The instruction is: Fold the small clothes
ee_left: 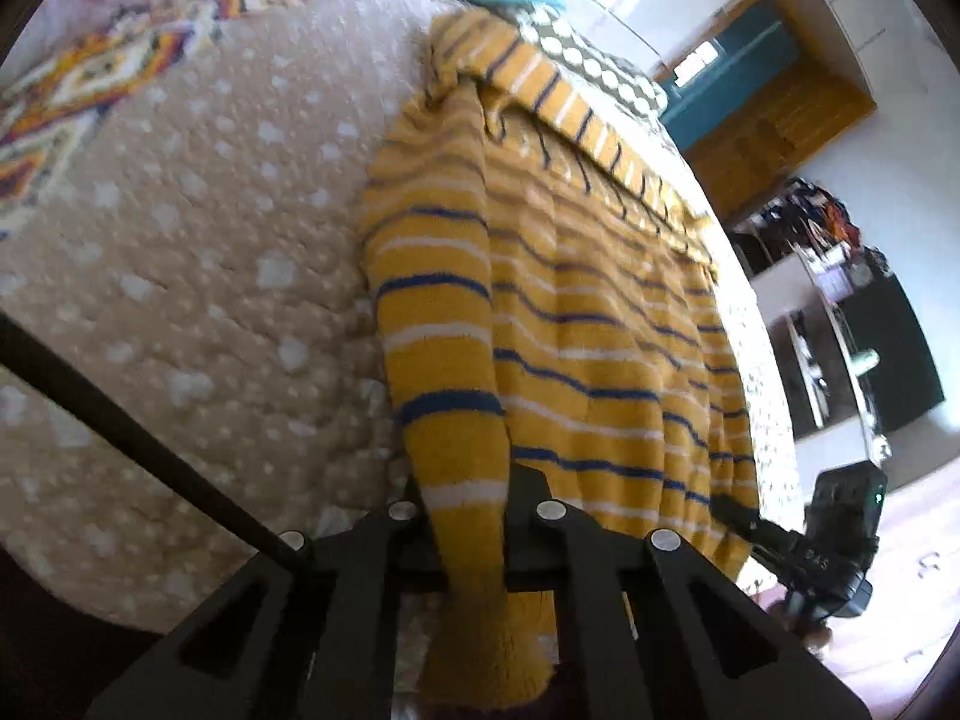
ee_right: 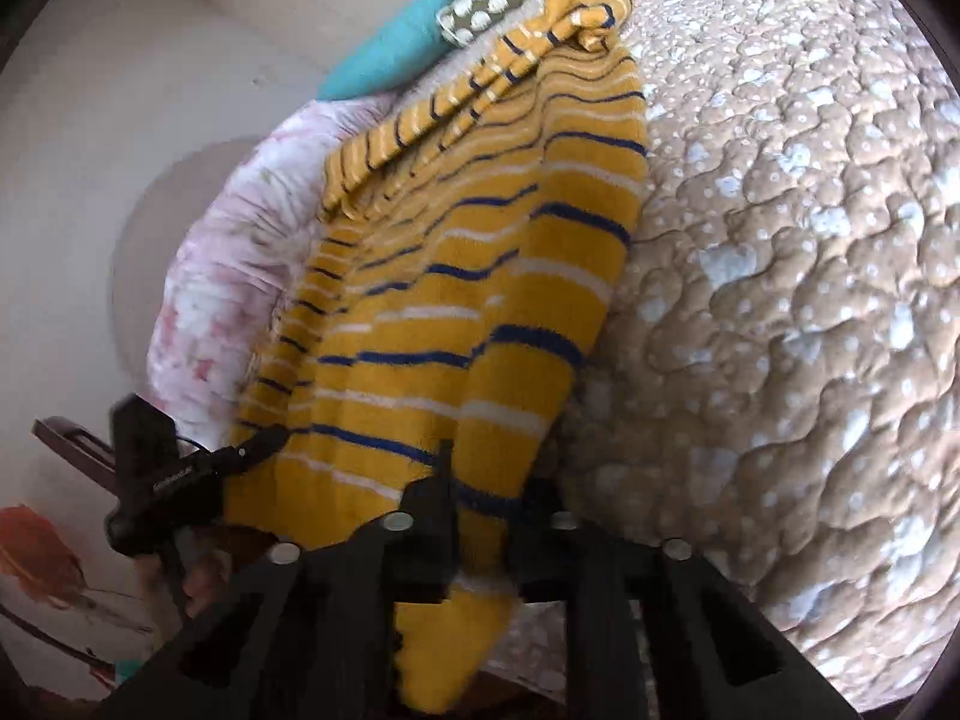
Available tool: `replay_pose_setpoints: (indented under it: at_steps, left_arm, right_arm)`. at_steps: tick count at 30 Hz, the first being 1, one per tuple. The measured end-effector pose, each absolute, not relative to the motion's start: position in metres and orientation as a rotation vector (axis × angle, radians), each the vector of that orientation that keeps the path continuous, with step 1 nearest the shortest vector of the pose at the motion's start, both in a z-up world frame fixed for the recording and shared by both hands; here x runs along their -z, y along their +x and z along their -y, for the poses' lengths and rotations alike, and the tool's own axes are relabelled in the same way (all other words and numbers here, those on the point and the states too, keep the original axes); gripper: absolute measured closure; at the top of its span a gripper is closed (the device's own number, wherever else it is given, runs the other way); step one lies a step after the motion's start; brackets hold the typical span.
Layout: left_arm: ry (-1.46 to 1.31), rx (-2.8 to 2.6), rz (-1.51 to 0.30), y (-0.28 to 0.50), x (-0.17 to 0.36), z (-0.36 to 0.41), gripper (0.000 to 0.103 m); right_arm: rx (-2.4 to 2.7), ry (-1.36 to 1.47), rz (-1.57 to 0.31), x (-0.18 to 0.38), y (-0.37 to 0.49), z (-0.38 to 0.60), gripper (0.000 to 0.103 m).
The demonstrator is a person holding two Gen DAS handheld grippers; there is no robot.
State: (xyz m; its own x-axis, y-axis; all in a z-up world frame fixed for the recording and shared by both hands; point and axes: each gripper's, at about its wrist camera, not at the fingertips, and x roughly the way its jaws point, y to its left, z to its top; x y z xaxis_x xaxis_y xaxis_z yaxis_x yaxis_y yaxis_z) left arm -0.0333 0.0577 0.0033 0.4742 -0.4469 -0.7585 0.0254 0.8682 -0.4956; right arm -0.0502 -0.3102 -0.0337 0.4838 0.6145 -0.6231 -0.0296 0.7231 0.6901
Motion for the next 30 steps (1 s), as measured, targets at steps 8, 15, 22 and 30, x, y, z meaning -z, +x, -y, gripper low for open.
replay_pose_setpoints:
  at_steps: [8,15,22,30]
  left_arm:
    - [-0.288,0.322,-0.972,-0.092,-0.037,-0.053,0.096]
    - [-0.261,0.308,-1.065,-0.112,-0.012,-0.07,0.089]
    - [-0.197,0.226,-0.899,-0.116,-0.059,-0.1,0.05]
    - [-0.252,0.236,-0.822,-0.038,-0.079,-0.071,0.036]
  right_arm:
    - [-0.427,0.526,-1.054,0.017,-0.081,0.332,0.094]
    - [-0.381,0.43,-1.116,0.029,-0.127,0.34,0.086]
    - [-0.292,0.34,-0.998,-0.013,-0.134,0.369,0.085]
    - [-0.384,0.269,-0.925,-0.034,-0.065,0.307,0.085]
